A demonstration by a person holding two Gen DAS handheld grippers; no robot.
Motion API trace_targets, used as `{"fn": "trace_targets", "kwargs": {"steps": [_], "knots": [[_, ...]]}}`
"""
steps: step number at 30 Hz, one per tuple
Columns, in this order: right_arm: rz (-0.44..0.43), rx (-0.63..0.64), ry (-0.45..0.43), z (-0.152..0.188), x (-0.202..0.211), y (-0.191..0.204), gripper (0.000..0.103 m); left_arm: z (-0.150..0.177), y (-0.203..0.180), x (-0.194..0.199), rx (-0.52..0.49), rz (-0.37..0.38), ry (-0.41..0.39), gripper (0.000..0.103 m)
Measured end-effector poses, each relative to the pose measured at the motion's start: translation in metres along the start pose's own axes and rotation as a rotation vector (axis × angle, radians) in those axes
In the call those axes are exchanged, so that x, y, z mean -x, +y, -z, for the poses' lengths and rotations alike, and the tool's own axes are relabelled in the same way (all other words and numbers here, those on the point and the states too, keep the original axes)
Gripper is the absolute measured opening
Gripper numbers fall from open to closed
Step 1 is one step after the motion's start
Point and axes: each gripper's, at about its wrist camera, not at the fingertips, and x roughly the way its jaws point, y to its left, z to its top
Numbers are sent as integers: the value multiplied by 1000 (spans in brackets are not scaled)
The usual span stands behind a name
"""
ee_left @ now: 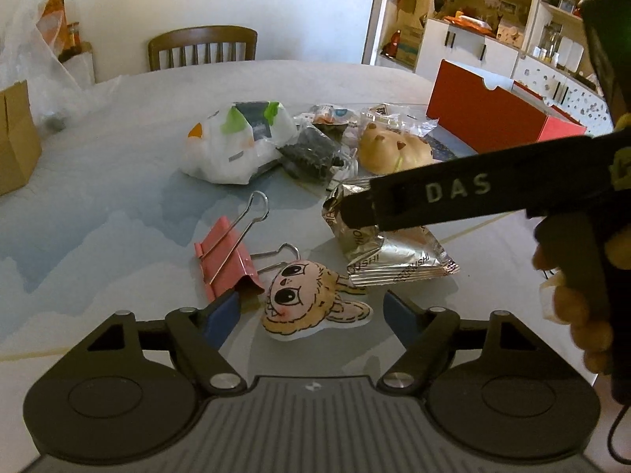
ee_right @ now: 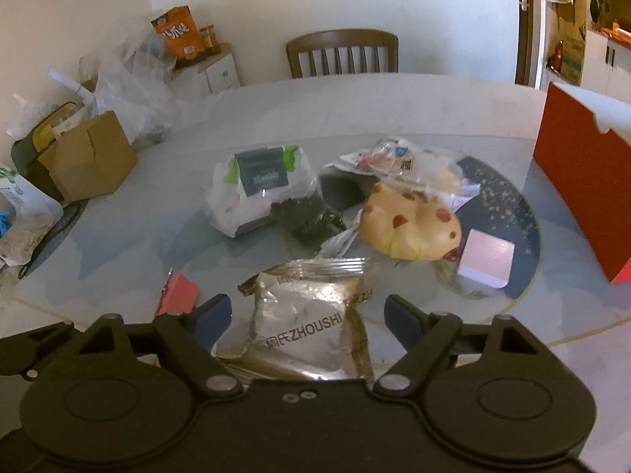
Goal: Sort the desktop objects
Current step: 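Grasp the cartoon keychain with the left tool while the right grasps the silver foil bag, then carry the keychain and foil bag with both tools into the red shoebox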
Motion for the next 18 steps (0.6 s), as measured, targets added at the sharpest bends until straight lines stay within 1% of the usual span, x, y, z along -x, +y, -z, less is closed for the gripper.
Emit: {"fn": "trace_targets", "kwargs": {"steps": [4,7,8,9,14,16,18], "knots": [[9,-27,33,0,-10,-2,81,0,4,-3,6,26,11,68],[14,-41,50,0,-14,-4,75,-1,6,-4,1,38,11,65],[12,-46,53,0,-15,-4,73,-2,6,-4,5,43,12,60],[9,-51,57,0,-15,-5,71,-3,7,-4,7,49,14,57],[-6,-62,64,-1,-14,-5,61,-3,7,-3,-6,66,21,56],[-5,-54,62,-1,-12,-5,53,-4,6,-2,-14,75,21,55],[-5,-54,61,-2,-10,-5,50,-5,4,1,-33,74,11,55]]}}
